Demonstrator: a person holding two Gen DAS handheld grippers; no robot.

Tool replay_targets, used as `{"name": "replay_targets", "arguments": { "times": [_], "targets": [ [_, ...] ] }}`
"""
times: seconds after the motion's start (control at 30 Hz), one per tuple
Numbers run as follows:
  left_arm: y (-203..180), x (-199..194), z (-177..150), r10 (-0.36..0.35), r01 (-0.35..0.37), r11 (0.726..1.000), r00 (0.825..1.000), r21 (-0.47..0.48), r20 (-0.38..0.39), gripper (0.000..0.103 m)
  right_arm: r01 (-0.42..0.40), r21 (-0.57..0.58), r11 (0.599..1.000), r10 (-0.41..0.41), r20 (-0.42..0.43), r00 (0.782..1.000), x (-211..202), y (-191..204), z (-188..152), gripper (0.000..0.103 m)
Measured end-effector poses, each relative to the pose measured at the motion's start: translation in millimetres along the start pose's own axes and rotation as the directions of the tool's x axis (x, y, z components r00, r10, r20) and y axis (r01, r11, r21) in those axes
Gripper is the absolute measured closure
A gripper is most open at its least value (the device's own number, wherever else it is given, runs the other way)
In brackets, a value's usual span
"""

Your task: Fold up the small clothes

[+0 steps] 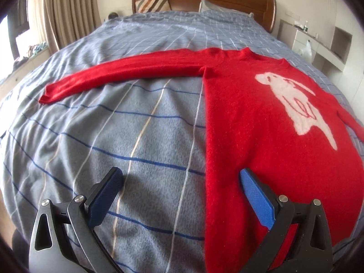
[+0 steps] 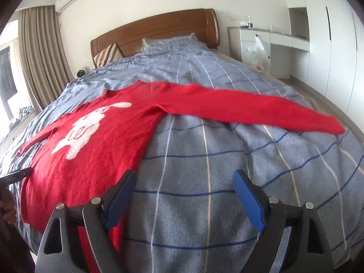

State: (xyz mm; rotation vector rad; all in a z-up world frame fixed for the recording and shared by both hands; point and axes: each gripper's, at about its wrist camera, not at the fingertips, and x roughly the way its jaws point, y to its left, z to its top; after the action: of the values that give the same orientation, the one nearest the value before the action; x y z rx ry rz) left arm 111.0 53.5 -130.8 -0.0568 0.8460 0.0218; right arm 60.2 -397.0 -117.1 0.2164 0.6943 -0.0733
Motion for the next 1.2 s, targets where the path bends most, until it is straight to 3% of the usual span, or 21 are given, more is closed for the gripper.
{"name": "replay_targets", "arguments": {
  "times": [0.07, 0.43, 1.03, 1.2],
  "targets": [
    [2, 0, -4, -0.008, 0.008, 1.000, 1.000, -0.002, 0.007, 0.000, 0.012, 0.011, 1.000, -0.011, -0.035, 0.999, 8, -4, -5, 0.017],
    [-1, 0, -7, 0.005, -0.005, 1.000, 1.000, 0.017, 0.003, 0.000, 0.020, -0.009, 1.000, -0.021, -0.019, 1.000, 11, -3, -13, 0.010],
    [0, 6, -9, 0.001, -0.001, 1.000, 1.000, 0.012, -0.001, 0.000, 0.027, -0.026, 0.999, -0.028, -0.008, 1.000, 13, 2, -15, 0.007],
    [0, 3, -13, -0.001, 0.001, 1.000, 1.000, 0.014, 0.028, 0.000, 0.112, -0.042, 0.993, -0.114, -0.033, 0.993, -7, 14, 7, 0.007]
  ]
}}
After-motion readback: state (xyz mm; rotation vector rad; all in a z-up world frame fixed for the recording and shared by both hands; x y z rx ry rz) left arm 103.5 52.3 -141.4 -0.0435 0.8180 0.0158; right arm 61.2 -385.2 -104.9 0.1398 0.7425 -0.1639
